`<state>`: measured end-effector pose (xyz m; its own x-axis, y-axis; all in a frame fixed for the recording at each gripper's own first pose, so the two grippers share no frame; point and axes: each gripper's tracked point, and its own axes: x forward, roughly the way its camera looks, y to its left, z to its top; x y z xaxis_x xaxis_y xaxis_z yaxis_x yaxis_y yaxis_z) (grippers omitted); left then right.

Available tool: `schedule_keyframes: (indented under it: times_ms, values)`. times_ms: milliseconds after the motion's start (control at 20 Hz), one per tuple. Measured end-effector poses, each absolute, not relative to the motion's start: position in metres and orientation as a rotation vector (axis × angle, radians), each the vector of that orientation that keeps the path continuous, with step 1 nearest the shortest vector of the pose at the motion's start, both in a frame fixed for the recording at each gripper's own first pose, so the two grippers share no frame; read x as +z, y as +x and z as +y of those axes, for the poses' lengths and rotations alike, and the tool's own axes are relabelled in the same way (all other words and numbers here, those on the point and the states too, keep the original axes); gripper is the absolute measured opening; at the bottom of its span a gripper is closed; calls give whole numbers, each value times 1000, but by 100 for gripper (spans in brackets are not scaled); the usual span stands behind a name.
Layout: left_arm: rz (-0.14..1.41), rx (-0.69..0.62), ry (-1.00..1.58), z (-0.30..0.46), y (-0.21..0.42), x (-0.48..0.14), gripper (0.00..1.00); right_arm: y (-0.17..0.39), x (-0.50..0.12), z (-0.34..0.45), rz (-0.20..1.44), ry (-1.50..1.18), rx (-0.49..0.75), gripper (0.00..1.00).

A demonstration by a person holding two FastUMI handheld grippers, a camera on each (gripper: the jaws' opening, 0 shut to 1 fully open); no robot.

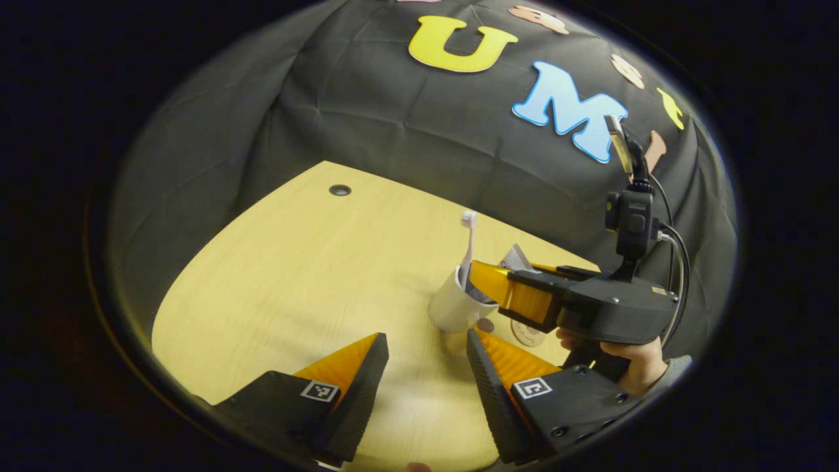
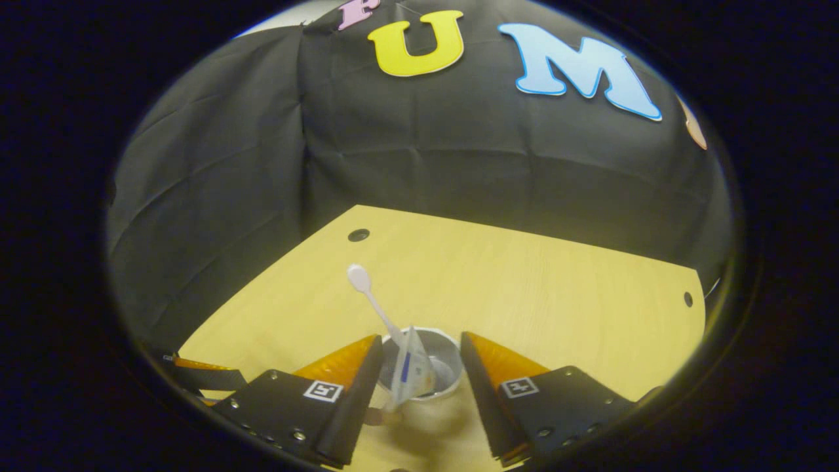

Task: Put the toothbrush and toothpaste on the desktop into the cup, then pick up the cup and place it on the coaster on the desktop.

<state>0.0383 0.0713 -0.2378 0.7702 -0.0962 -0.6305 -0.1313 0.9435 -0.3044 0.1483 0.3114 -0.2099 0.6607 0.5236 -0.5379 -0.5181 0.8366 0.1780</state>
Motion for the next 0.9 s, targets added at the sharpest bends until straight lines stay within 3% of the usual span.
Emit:
schedule_keyframes:
  times_ms: [200, 750, 800, 850, 900]
  values:
    - [695, 8, -337, 69, 38, -241, 82, 141, -189, 310, 578, 64, 608, 88]
    - [709, -50, -333, 39, 44, -235, 81, 125, -115, 236, 446, 164, 506, 88]
    - [711, -56, -326, 37, 45, -235, 81, 123, -112, 228, 444, 170, 496, 84]
    - [715, -62, -318, 33, 47, -237, 81, 121, -110, 220, 442, 173, 484, 88]
    - [719, -68, -314, 29, 48, -237, 81, 119, -109, 212, 440, 173, 472, 84]
